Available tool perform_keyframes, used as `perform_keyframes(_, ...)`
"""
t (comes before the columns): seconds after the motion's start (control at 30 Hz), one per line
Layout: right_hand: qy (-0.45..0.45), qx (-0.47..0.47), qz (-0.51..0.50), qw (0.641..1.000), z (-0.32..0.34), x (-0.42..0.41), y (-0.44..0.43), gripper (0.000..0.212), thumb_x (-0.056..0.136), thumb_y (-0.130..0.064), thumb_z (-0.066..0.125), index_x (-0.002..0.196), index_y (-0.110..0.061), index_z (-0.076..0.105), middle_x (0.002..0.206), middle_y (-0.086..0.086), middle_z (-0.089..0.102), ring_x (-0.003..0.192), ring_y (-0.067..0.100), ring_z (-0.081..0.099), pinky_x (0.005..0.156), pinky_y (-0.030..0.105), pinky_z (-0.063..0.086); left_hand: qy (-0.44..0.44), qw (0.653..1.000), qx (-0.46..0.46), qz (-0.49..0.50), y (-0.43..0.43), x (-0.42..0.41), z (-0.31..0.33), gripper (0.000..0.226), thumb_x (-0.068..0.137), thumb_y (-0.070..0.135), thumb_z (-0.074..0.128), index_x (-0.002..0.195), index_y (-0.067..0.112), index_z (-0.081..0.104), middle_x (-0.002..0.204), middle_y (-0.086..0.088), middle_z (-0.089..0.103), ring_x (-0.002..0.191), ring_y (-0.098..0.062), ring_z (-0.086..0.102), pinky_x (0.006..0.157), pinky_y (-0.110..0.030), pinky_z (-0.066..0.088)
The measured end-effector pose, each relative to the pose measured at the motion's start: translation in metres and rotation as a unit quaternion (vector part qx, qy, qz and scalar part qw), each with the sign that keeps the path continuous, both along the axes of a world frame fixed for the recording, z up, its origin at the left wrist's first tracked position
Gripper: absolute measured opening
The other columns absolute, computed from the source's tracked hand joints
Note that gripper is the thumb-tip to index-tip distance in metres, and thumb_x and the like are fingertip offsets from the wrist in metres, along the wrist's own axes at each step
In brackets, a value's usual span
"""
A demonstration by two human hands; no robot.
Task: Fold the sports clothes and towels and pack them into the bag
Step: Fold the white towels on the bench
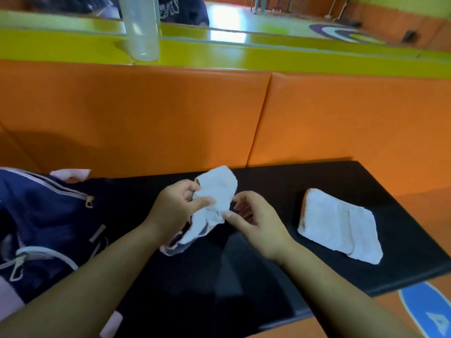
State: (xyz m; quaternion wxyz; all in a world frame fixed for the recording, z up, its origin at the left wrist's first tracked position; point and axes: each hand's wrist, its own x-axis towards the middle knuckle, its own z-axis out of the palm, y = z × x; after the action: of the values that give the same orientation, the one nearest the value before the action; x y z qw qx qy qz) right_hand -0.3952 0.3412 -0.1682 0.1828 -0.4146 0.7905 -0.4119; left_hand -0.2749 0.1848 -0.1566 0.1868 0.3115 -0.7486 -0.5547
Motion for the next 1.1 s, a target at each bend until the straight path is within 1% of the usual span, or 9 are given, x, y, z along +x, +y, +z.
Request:
perform_keyframes(0.1,-0.033,-0.004,0.027,0.999,0.014,0.006,-0.001,0.052,0.077,-0.058,0.065,0.119,-0.029,0.051,0.102,-0.013,0.063,0.089,0.001,0.061,0.077,0.025,0.052,0.043,0.996,0.082,-0.02,0.004,-0.012,0.022,0.026,0.076,0.012,0.077,0.097,0.015,0.062,0.083,-0.004,0.074,0.071,-0.009,0.07,0.058,-0.022,0.05)
perform_keyframes(0.2,-0.036,-0.068,-0.024,0.997,0.026,-0.003,-0.005,0.019,0.089,-0.032,0.064,0.107,-0.031,0.06,0.087,-0.014,0.066,0.077,-0.002,0.06,0.068,0.017,0.047,0.047,0.991,0.113,-0.06,0.005,-0.018,0.04,0.027,0.077,0.003,0.073,0.101,0.011,0.063,0.089,-0.007,0.075,0.084,-0.023,0.072,0.072,-0.035,0.057)
perform_keyframes(0.27,-0.057,-0.104,-0.051,0.992,0.034,-0.013,-0.006,0.012,0.09,-0.024,0.062,0.096,-0.034,0.064,0.082,-0.01,0.068,0.077,0.006,0.063,0.069,0.026,0.052,0.046,0.993,0.09,-0.055,0.002,-0.021,0.049,0.023,0.078,0.003,0.072,0.097,0.014,0.066,0.089,-0.007,0.074,0.084,-0.022,0.072,0.076,-0.037,0.057)
perform_keyframes(0.4,-0.097,-0.137,-0.054,0.984,0.057,-0.033,-0.006,0.017,0.091,-0.014,0.06,0.091,-0.03,0.068,0.079,-0.007,0.069,0.082,0.018,0.065,0.073,0.035,0.057,0.045,0.997,-0.031,-0.061,-0.004,-0.02,0.065,0.012,0.088,0.013,0.064,0.099,0.019,0.068,0.089,0.0,0.071,0.073,-0.005,0.066,0.06,-0.016,0.05)
perform_keyframes(0.6,-0.106,-0.166,-0.027,0.98,0.1,-0.044,-0.011,0.018,0.094,-0.013,0.057,0.09,-0.026,0.068,0.078,-0.01,0.066,0.081,0.011,0.064,0.076,0.038,0.057,0.006,0.943,-0.311,-0.121,-0.02,-0.027,0.081,0.009,0.098,0.03,0.047,0.097,0.03,0.055,0.097,0.01,0.056,0.088,-0.006,0.051,0.069,-0.018,0.034)
perform_keyframes(0.7,-0.086,-0.176,-0.024,0.98,0.122,-0.051,-0.011,0.016,0.095,-0.017,0.056,0.09,-0.026,0.068,0.083,-0.006,0.066,0.084,0.013,0.061,0.078,0.039,0.054,0.01,0.927,-0.352,-0.131,-0.03,-0.03,0.093,0.011,0.095,0.037,0.051,0.097,0.028,0.056,0.097,0.01,0.055,0.091,-0.009,0.05,0.073,-0.014,0.035)
perform_keyframes(0.83,-0.068,-0.206,-0.019,0.976,0.146,-0.053,-0.012,0.015,0.088,-0.035,0.057,0.088,-0.025,0.068,0.091,0.0,0.066,0.087,0.016,0.06,0.082,0.043,0.051,0.075,0.926,-0.358,-0.095,-0.039,-0.032,0.114,0.011,0.084,0.035,0.066,0.089,0.038,0.057,0.091,0.006,0.055,0.083,-0.002,0.05,0.071,-0.012,0.036)
perform_keyframes(0.97,-0.126,-0.253,0.002,0.959,0.169,-0.046,-0.016,0.019,0.095,-0.018,0.055,0.096,-0.001,0.063,0.072,0.006,0.055,0.061,0.01,0.057,0.058,0.031,0.054,0.148,0.928,-0.338,-0.059,-0.026,-0.037,0.128,0.018,0.074,0.034,0.073,0.085,0.036,0.059,0.084,0.007,0.052,0.072,-0.003,0.049,0.065,-0.008,0.038)
perform_keyframes(1.1,-0.152,-0.246,0.033,0.957,0.177,-0.034,-0.021,0.022,0.095,-0.013,0.055,0.092,0.008,0.061,0.056,-0.001,0.052,0.048,0.005,0.055,0.05,0.026,0.053,0.155,0.963,-0.147,-0.166,-0.001,-0.039,0.137,0.035,0.066,0.054,0.068,0.088,0.028,0.063,0.078,0.001,0.061,0.072,-0.019,0.058,0.069,-0.041,0.05)
